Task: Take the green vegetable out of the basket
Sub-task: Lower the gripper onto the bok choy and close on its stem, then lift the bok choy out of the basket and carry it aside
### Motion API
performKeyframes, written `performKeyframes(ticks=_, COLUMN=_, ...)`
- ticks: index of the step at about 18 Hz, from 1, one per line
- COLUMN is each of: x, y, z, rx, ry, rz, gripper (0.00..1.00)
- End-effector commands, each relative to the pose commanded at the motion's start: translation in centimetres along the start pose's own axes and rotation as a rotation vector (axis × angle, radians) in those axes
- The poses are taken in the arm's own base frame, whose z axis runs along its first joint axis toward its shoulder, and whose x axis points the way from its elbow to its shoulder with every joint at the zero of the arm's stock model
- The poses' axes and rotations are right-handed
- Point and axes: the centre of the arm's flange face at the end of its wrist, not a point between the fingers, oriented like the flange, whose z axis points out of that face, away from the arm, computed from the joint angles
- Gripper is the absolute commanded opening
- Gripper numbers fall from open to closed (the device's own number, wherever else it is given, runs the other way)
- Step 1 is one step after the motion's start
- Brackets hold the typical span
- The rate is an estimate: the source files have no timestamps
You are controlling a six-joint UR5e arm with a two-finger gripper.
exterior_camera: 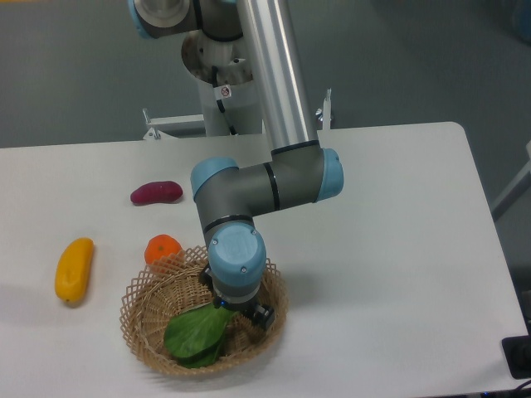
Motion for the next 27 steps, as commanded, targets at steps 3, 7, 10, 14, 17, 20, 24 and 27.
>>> performKeyframes(ticks=3, x=0.4, y=-0.2, z=0.2, rx=-0.002, ry=0.004, rz=0.006, gripper=0.32)
performKeyframes(ticks=7, x=0.6, y=-0.3, z=-0.1, rx=0.002, ry=0.002, rz=0.011, gripper=0.14)
performKeyframes(ticks=10, x=0.9, y=-0.2, z=-1.4, rx=0.012, ry=-0.011, rz=0.011, gripper=0.13)
performKeyframes(ticks=14, x=1.2, y=0.0, z=-3.5, rx=0.067, ry=-0.005, rz=0.008, gripper=0.13)
performKeyframes(ticks=17, x=0.6, y=1.0, z=-5.8, rx=0.095, ry=-0.027, rz=-0.007, gripper=0.13)
performKeyframes(ticks=20, x=-1.0, y=2.9, z=-8.9, rx=0.126, ry=-0.066, rz=-0.038, gripper=0.15)
performKeyframes(ticks=24, x=-4.0, y=6.7, z=-11.9, rx=0.159, ry=-0.100, rz=-0.096, gripper=0.16)
performKeyframes(ticks=27, x=-6.9, y=10.3, z=-13.3, rx=0.165, ry=-0.127, rz=-0.144, gripper=0.16)
